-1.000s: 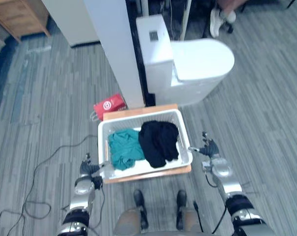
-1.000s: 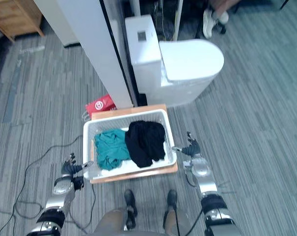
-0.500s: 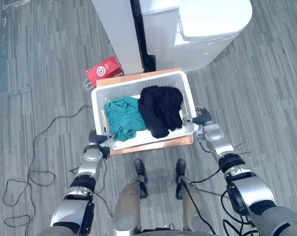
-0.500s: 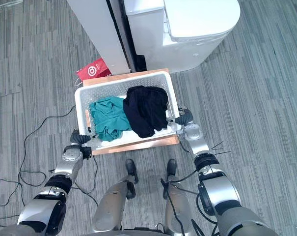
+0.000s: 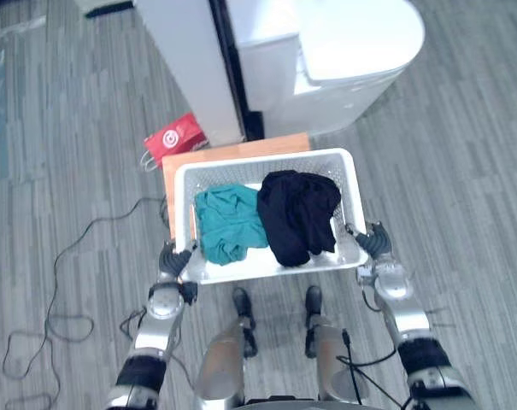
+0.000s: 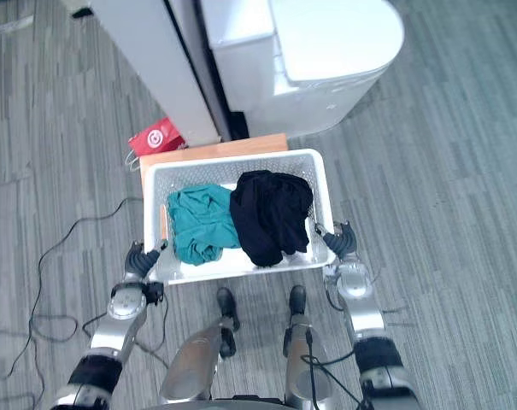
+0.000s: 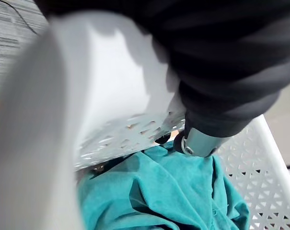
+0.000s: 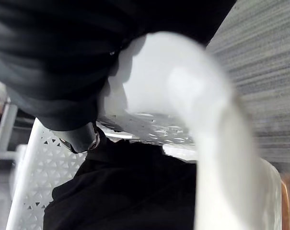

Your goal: Pick up the laundry basket with both hands and put the clothes into the washing machine.

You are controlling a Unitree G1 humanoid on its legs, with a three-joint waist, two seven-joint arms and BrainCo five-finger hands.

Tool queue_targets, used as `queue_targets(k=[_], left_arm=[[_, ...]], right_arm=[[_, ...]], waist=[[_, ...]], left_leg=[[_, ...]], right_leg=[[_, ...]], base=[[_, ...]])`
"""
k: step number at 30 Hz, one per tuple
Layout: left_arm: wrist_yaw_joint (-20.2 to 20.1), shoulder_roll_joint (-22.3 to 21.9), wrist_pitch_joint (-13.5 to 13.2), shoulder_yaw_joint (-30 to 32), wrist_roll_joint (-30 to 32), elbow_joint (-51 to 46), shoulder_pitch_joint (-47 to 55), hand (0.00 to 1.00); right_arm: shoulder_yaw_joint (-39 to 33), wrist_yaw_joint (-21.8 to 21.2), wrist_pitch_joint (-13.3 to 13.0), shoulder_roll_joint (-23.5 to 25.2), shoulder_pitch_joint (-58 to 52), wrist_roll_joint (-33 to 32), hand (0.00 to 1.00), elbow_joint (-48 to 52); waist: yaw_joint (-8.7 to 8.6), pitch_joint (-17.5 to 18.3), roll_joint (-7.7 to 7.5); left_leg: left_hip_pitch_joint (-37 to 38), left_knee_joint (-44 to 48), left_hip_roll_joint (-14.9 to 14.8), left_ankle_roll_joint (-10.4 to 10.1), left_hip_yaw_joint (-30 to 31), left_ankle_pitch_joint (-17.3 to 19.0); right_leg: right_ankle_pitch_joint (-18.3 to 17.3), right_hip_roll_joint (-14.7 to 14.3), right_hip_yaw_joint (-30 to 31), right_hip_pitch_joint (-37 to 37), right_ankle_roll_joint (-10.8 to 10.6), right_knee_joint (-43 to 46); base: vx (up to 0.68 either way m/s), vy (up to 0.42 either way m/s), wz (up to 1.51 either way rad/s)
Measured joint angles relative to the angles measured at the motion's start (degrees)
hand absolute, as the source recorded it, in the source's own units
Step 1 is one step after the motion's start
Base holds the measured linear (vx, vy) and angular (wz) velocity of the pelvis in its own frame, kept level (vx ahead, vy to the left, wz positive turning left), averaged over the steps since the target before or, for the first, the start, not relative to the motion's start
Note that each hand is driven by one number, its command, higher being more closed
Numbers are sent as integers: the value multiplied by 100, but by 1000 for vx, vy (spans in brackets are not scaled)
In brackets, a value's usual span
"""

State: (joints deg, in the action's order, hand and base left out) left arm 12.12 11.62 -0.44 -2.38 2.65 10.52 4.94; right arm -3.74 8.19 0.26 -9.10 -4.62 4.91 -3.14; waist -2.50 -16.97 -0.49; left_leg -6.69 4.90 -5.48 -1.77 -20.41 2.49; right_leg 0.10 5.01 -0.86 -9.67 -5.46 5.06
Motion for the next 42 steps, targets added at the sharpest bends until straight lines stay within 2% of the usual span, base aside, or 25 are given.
queue_targets(k=[4,10,11,12,15,17,19,20,21,22,23,24,25,26,27,28,29,30,31,32,34,35,38,40,42], left_arm=[[-221,-146,44,-55,157,-473,570,100],[-316,-143,131,-43,209,-901,752,100],[-325,-143,139,-34,211,-908,727,100],[-324,-142,149,-14,211,-911,714,100],[-323,-143,291,75,210,-886,723,100],[-319,-141,312,87,210,-881,713,100],[-315,-212,312,86,210,-792,700,100],[-316,-271,312,90,208,-680,747,100],[-317,-271,314,133,203,-610,816,100],[-318,-266,314,171,198,-600,829,100],[-316,-363,311,275,188,-594,864,100],[-311,-447,311,328,187,-573,900,100],[-310,-568,328,332,166,-516,980,100],[-310,-622,328,322,151,-517,1033,100],[-310,-647,327,312,151,-517,1052,100],[-308,-711,328,319,150,-520,1067,100],[-306,-728,328,348,150,-524,1070,100],[-306,-754,328,406,150,-542,1070,100],[-306,-775,328,455,149,-546,1071,100],[-306,-804,344,517,149,-554,1077,100],[-306,-809,367,526,150,-672,1060,100],[-306,-813,368,511,150,-710,1063,100],[-307,-802,502,396,151,-697,1075,100],[-303,-701,535,349,156,-694,1103,100],[-286,-559,556,340,157,-691,1130,100]], right_arm=[[-305,-319,-62,369,-970,81,100,687],[-360,-342,-183,567,-1339,199,100,936],[-363,-341,-184,568,-1288,199,100,924],[-356,-335,-190,573,-1217,194,100,861],[-316,-341,-191,599,-908,194,100,440],[-309,-345,-188,595,-830,188,100,355],[-293,-342,-187,514,-796,164,100,292],[-199,-339,-175,340,-740,134,100,223],[-63,-334,-132,246,-669,125,100,181],[25,-335,-122,230,-645,125,100,181],[129,-332,-83,114,-521,122,100,160],[173,-333,-56,50,-432,122,100,123],[222,-339,21,-98,-267,122,100,26],[251,-340,30,-201,-212,123,100,-43],[277,-343,30,-267,-192,123,100,-48],[343,-342,26,-392,-135,122,100,-44],[379,-340,25,-437,-99,121,100,-45],[421,-335,22,-461,-60,121,100,-50],[424,-327,23,-465,-40,120,100,-69],[482,-317,26,-460,-49,121,100,-71],[481,-307,24,-425,-35,120,100,-70],[428,-308,18,-355,-83,121,100,-72],[176,-329,22,-149,-180,201,100,-134],[193,-346,19,-110,-207,243,100,-353],[206,-355,6,30,-200,249,100,-446]], waist=[[-184,473,-80],[-325,559,-123],[-354,592,-117],[-379,594,-89],[-310,650,-184],[-318,660,-182],[-300,649,-57],[-282,651,70],[-289,662,130],[-241,669,114],[4,663,124],[93,661,124],[169,648,147],[210,647,146],[252,644,157],[358,631,200],[383,638,252],[395,641,323],[413,639,343],[510,672,368],[472,753,270],[473,814,144],[339,804,47],[253,799,57],[206,797,86]], left_leg=[[403,45,-69,-55,-477,217],[666,692,-379,-158,-1645,789],[683,778,-481,-150,-2008,870],[742,800,-661,-135,-2477,891],[1177,970,-899,-254,-3495,1008],[1351,1615,-1232,-302,-3741,1317],[1346,2861,-1983,42,-3617,1490],[1100,3876,-2482,1010,-2991,1341],[665,4505,-2613,1748,-1835,886],[487,4643,-2441,1433,-1191,1016],[226,4773,-1764,857,-76,1432],[105,4758,-1376,779,333,1593],[-280,4529,-593,662,1003,1878],[-512,4201,-242,562,1204,1927],[-678,3937,-73,511,1316,1934],[-1106,3206,226,239,1510,1773],[-1285,2533,285,-157,1580,1520],[-1374,1867,263,-332,1547,1193],[-1399,1611,240,-315,1495,881],[-1282,1330,235,-82,1343,272],[-1254,1434,330,447,1198,174],[-1116,1435,454,706,1107,324],[-588,1477,798,928,1083,690],[48,1267,912,1062,1243,955],[756,816,892,1075,1411,1040]], right_leg=[[-20,-94,458,153,-20,-24],[161,-391,1475,-80,-75,-4],[136,-358,1229,-132,267,-231],[106,-110,-22,-302,761,-137],[-150,591,-2805,-459,1097,650],[130,578,-2881,-478,799,962],[-87,201,-2479,-573,717,1282],[-223,-173,-2123,-519,870,1345],[-315,-526,-1840,-404,1005,1251],[-325,-647,-1660,-381,1057,1180],[-336,-908,-1129,-358,1176,1079],[-328,-1019,-868,-313,1209,1028],[-304,-1110,-498,-45,1252,803],[-304,-1111,-318,119,1255,648],[-304,-1111,-179,229,1254,544],[-304,-1110,101,495,1255,222],[-302,-1109,189,670,1255,-25],[-301,-1118,245,832,1254,-206],[-302,-1117,294,938,1253,-285],[-372,-1096,467,1176,1134,-406],[-614,-949,538,1183,810,-261],[-964,-767,509,990,499,335],[-1602,-406,380,239,-1043,2958],[-1510,-193,85,-207,-821,4543],[-1818,97,-538,-785,162,5139]], base=[[67,18,-49],[-12,25,-112],[-46,7,-172],[-32,23,-171],[63,-50,-186],[170,-204,-157],[180,-215,-154],[175,-215,-162],[167,-209,-164],[173,-126,-194],[213,-45,-182],[285,-15,-232],[255,-12,-172],[242,1,-145],[244,34,-126],[308,73,-117],[288,90,-119],[342,131,-77],[430,146,-96],[466,153,-78],[503,169,-40],[629,194,-11],[547,134,19],[554,76,28],[509,15,2]])
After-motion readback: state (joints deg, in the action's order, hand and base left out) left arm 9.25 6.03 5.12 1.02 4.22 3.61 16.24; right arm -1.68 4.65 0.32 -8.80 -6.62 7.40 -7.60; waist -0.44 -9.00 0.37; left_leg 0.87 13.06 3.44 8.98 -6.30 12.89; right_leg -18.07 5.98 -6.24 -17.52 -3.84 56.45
